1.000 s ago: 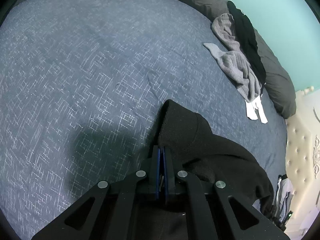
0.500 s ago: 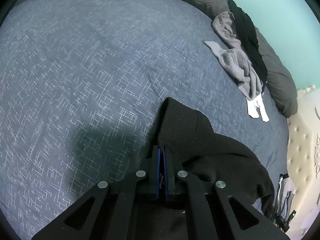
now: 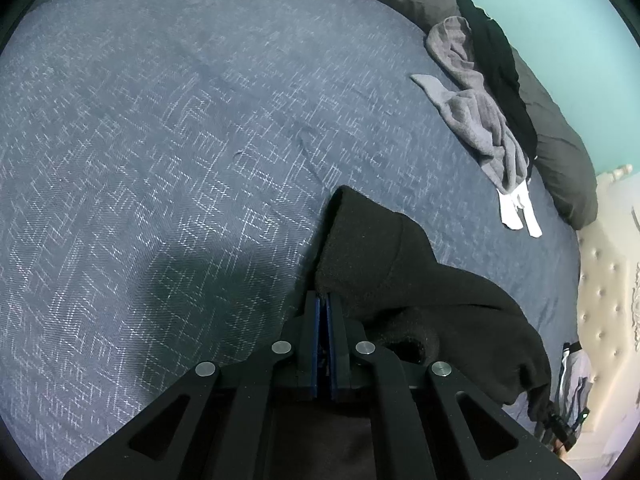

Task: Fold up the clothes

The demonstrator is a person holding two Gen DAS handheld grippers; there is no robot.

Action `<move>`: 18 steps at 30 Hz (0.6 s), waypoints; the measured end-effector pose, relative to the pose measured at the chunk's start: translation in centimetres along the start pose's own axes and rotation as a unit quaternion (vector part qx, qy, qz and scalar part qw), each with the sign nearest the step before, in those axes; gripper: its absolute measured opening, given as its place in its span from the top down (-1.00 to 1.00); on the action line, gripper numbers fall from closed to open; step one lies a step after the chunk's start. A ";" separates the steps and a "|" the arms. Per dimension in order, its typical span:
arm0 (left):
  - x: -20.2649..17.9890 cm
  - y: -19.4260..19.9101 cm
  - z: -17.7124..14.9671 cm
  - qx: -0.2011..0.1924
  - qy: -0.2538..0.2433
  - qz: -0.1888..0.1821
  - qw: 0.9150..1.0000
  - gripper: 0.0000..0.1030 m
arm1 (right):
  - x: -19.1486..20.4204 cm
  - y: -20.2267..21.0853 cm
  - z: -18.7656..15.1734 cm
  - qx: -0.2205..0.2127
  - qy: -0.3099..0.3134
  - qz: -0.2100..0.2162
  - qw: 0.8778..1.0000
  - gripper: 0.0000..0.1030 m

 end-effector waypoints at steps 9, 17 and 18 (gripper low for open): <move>-0.2 0.5 0.9 -0.013 0.001 -0.002 1.000 0.94 | 1.8 5.1 6.9 -0.125 0.022 -0.013 0.992 0.88; -1.6 0.9 3.7 -0.029 0.003 -0.001 1.000 0.95 | 4.4 4.8 12.7 -0.147 0.042 -0.025 0.988 0.88; -1.8 0.9 4.0 -0.031 0.004 -0.003 1.000 0.95 | 4.6 4.6 13.2 -0.148 0.042 -0.026 0.988 0.88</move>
Point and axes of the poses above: each gripper's, at about its wrist camera, not at the fingertips, and y roughly against the way its jaws point, x to its left, z to its top, the point moved 3 cm from there along -y, roughly the way its jaws point, and after that the axes turned 4 degrees about -y, right-handed, at the moved point
